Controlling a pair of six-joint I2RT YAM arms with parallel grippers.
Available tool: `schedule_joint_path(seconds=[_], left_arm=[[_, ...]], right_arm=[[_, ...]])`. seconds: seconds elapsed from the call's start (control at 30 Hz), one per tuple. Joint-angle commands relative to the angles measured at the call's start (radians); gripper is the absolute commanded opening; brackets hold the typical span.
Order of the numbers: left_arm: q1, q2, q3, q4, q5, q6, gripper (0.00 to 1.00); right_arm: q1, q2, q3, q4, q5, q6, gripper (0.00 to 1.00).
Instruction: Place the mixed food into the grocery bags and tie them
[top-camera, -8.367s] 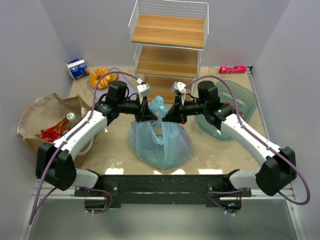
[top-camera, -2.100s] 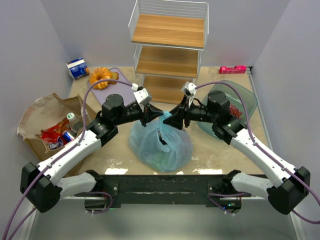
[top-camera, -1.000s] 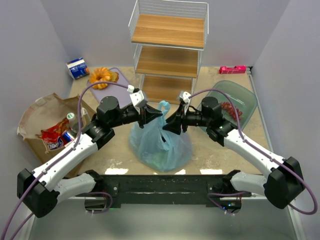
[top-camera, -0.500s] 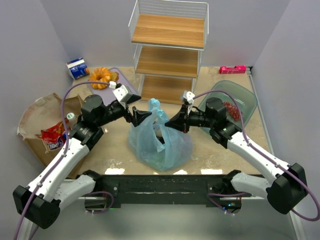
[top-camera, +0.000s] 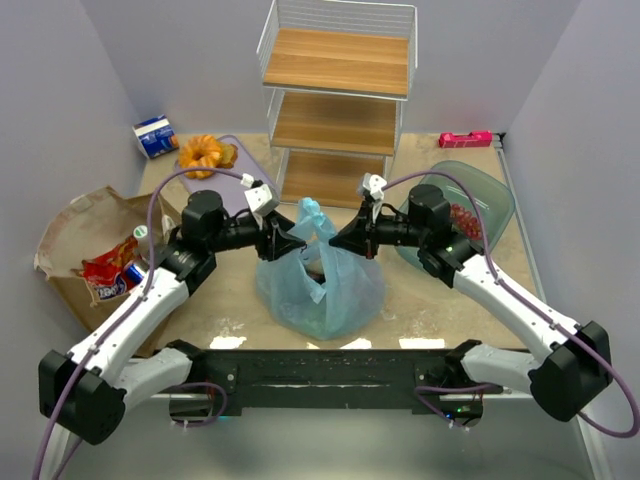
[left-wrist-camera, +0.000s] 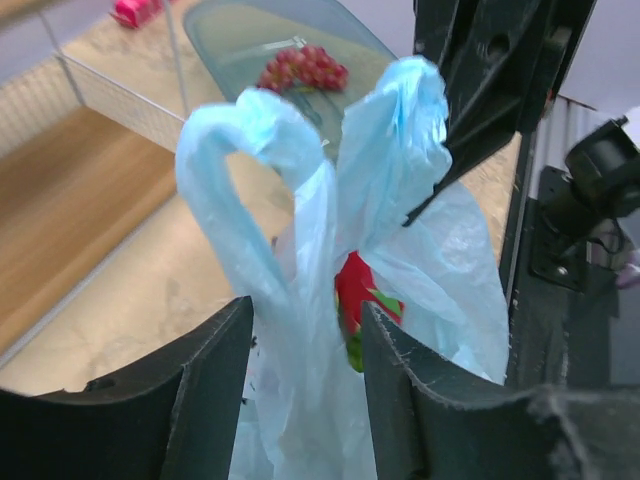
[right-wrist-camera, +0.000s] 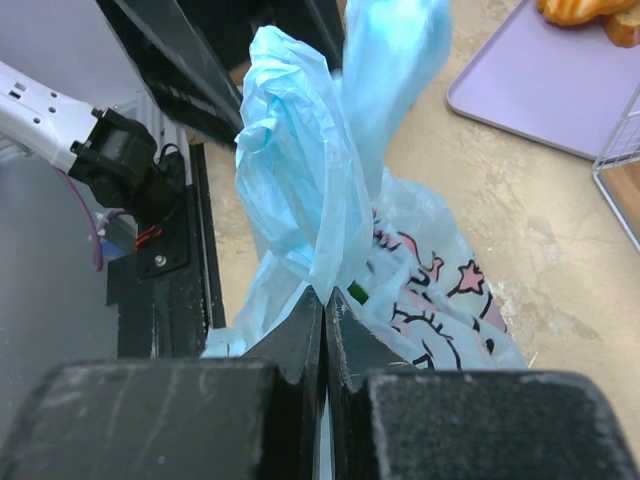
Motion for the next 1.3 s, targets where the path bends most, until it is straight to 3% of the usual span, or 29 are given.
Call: schedule_joint_path(seconds=[0.0, 0.27, 0.87, 0.97, 1.1, 1.23, 1.27], left_arm=[[0.004, 0.080, 0.002, 0.053, 0.138, -0.012, 0.49], [-0.002, 0.137, 0.000, 0.107, 0.203, -0.048, 0.51], [-0.057, 0.211, 0.019, 0.105, 0.223, -0.056, 0.61], [-0.060, 0.212, 0.016, 0.109, 0.213, -0.056, 0.48], [-0.060, 0.205, -0.006, 0.148, 0.198, -0.065, 0.19], [-0.062, 0.197, -0.027, 0.179, 0.206, -0.077, 0.01], [-0.062, 0.197, -0.030, 0.184, 0.206, -0.076, 0.00]], right_arm=[[-0.003, 0.039, 0.084, -0.070, -0.031, -0.061, 0.00], [0.007, 0.123, 0.187, -0.234, -0.041, -0.168, 0.00], [0.079, 0.226, 0.279, -0.349, 0.000, -0.245, 0.00], [0.085, 0.236, 0.285, -0.366, 0.011, -0.256, 0.00], [0.085, 0.223, 0.281, -0.388, 0.023, -0.274, 0.00], [0.083, 0.196, 0.265, -0.403, 0.054, -0.276, 0.00], [0.083, 0.188, 0.262, -0.403, 0.055, -0.273, 0.08]])
